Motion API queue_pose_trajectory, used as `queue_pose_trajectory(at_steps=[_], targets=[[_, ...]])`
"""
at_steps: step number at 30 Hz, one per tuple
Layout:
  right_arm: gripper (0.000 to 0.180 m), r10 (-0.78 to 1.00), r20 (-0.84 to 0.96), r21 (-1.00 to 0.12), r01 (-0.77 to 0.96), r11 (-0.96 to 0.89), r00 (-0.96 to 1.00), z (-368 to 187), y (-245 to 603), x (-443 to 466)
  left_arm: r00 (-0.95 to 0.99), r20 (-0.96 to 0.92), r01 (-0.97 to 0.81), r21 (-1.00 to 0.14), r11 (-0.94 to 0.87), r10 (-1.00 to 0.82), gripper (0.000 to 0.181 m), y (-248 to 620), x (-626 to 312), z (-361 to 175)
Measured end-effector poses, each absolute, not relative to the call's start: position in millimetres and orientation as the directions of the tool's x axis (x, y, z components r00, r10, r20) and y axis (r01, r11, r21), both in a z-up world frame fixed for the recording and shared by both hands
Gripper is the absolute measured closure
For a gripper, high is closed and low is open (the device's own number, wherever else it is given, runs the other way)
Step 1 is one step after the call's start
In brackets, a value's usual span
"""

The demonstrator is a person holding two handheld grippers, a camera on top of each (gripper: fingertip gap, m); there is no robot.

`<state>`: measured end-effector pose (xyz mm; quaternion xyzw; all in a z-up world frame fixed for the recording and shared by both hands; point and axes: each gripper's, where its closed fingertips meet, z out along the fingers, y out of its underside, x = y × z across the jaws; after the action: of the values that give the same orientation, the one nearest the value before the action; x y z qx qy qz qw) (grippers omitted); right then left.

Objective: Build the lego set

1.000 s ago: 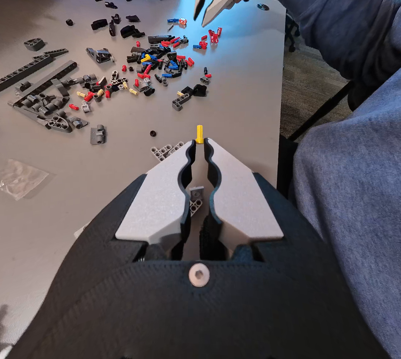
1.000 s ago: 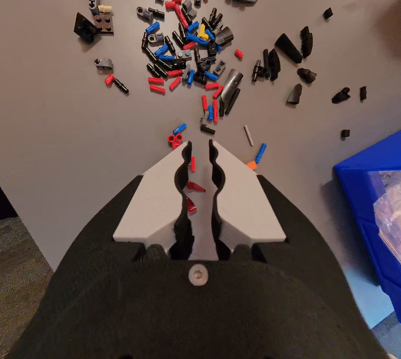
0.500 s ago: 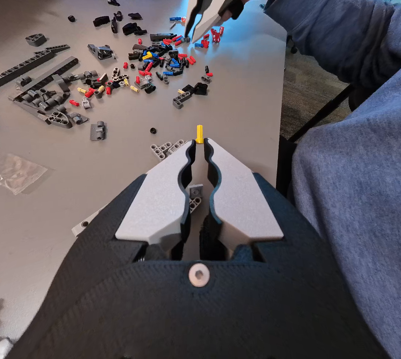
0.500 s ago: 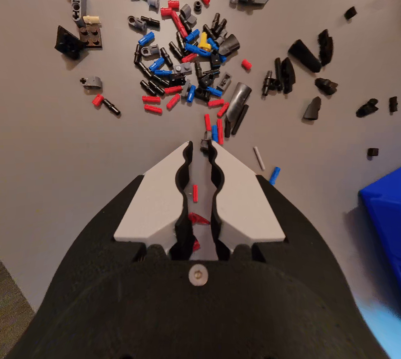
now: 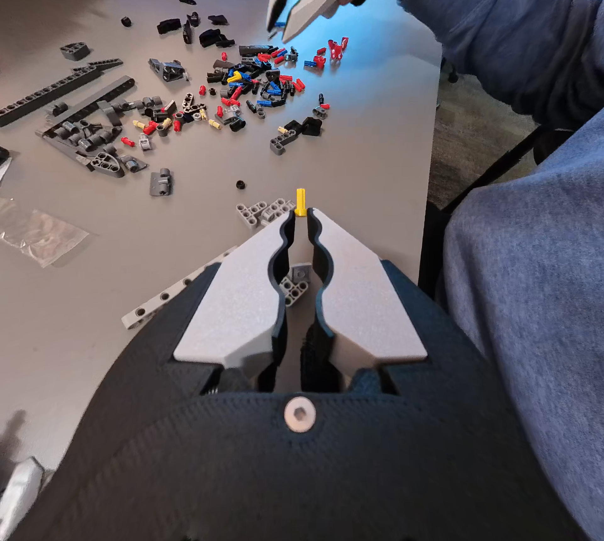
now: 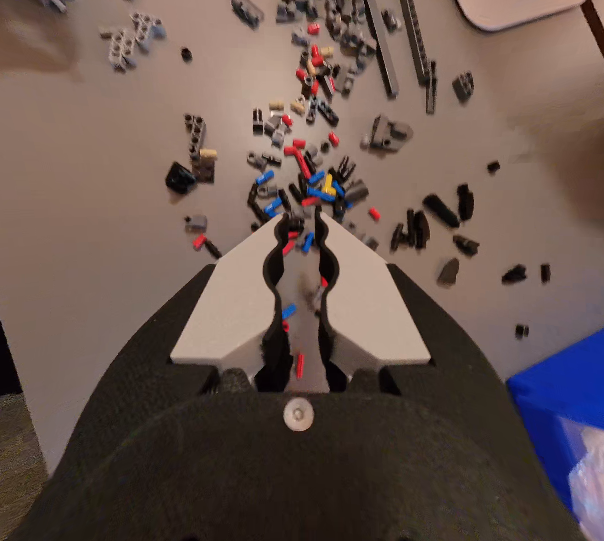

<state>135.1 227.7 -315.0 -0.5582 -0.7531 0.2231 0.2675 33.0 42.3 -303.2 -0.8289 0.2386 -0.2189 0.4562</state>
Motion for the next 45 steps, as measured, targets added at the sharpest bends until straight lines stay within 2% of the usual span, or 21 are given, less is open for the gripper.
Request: queue_pose_trajectory(at_steps=[6, 12, 22, 31, 38, 45], targets=[[0.166, 0.935, 0.198, -0.606, 0.713, 0.354, -0.295, -311.6, 223.8, 102.7, 0.801, 0.142, -0.187, -0.864, -0.468, -0.582, 0.175, 38.1, 27.0, -303.0], [0.167, 0.94, 0.192, -0.611, 0.716, 0.339, -0.281, -311.3, 229.3, 95.6, 0.795, 0.161, -0.171, -0.865, -0.471, -0.585, 0.175, 37.8, 24.8, -305.2], [0.171, 0.944, 0.193, -0.554, 0.764, 0.33, -0.268, -324.9, 250.9, 100.7, 0.796, 0.166, -0.168, -0.863, -0.476, -0.582, 0.175, 35.6, 24.9, -306.3], [0.162, 0.974, 0.182, -0.548, 0.809, 0.213, -0.133, -321.7, 281.4, 159.4, 0.8, 0.179, -0.153, -0.862, -0.484, -0.573, 0.175, 35.4, 21.0, -308.2], [0.162, 0.993, 0.119, -0.54, 0.837, 0.086, -0.026, -324.8, 282.4, 228.2, 0.794, 0.182, -0.159, -0.859, -0.487, -0.581, 0.175, 37.3, 25.2, -308.9], [0.164, 0.998, 0.068, -0.51, 0.859, 0.051, -0.019, -335.8, 264.4, 259.1, 0.793, 0.186, -0.159, -0.855, -0.493, -0.58, 0.175, 36.3, 30.0, -309.5]])
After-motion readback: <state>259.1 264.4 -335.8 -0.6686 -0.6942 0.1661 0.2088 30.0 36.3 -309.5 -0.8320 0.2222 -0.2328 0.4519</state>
